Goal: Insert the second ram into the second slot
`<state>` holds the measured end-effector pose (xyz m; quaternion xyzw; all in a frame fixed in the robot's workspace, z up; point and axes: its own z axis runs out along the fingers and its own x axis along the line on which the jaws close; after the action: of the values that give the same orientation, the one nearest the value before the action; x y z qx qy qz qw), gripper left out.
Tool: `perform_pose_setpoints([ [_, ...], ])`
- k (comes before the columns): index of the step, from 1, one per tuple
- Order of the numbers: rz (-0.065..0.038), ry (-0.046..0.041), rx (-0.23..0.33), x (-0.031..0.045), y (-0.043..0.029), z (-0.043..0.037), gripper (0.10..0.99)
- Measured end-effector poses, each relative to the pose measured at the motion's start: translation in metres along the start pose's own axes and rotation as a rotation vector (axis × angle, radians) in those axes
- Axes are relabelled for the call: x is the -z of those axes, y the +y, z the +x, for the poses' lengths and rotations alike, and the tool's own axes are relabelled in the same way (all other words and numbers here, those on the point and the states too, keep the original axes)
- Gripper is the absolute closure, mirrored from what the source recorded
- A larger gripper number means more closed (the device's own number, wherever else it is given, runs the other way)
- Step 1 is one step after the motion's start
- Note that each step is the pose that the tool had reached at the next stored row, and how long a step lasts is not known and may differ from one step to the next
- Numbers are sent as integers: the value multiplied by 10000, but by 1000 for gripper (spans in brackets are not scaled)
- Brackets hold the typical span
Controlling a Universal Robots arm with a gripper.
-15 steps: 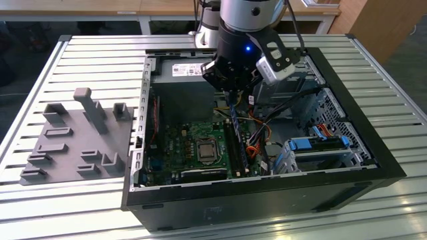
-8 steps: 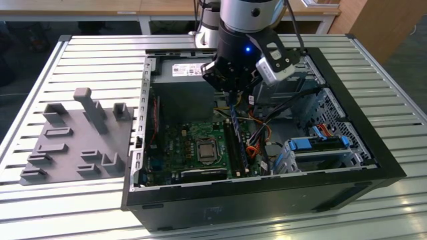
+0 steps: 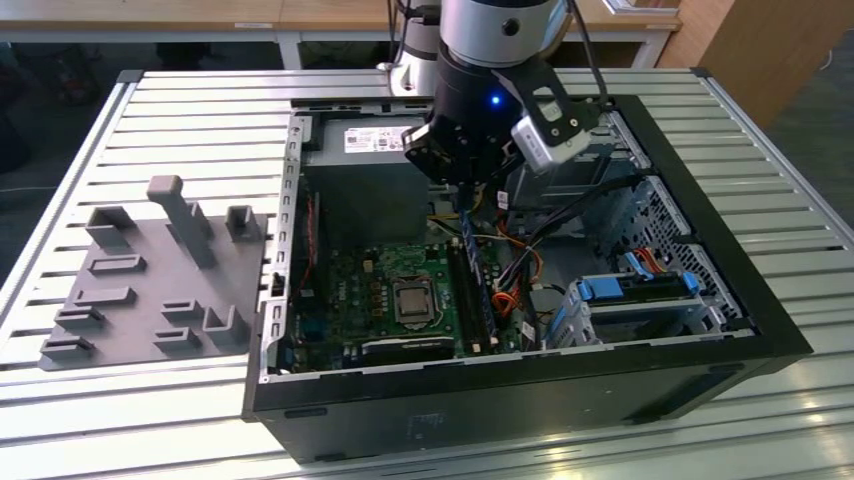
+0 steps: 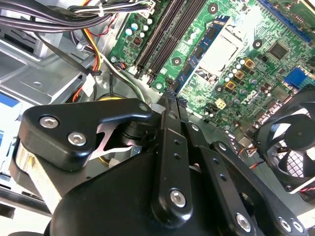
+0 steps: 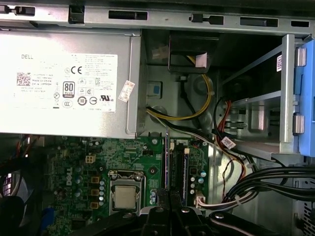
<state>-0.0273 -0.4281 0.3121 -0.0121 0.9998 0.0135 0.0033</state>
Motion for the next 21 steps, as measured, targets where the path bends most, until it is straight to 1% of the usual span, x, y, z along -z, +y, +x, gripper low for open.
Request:
perform_pose_setpoints([
  [2,0,1,0,-4,0,0,965],
  [4,-1,3,0,-89,-2,0,965],
  [21,0,6,0,-123,-3,1,965],
])
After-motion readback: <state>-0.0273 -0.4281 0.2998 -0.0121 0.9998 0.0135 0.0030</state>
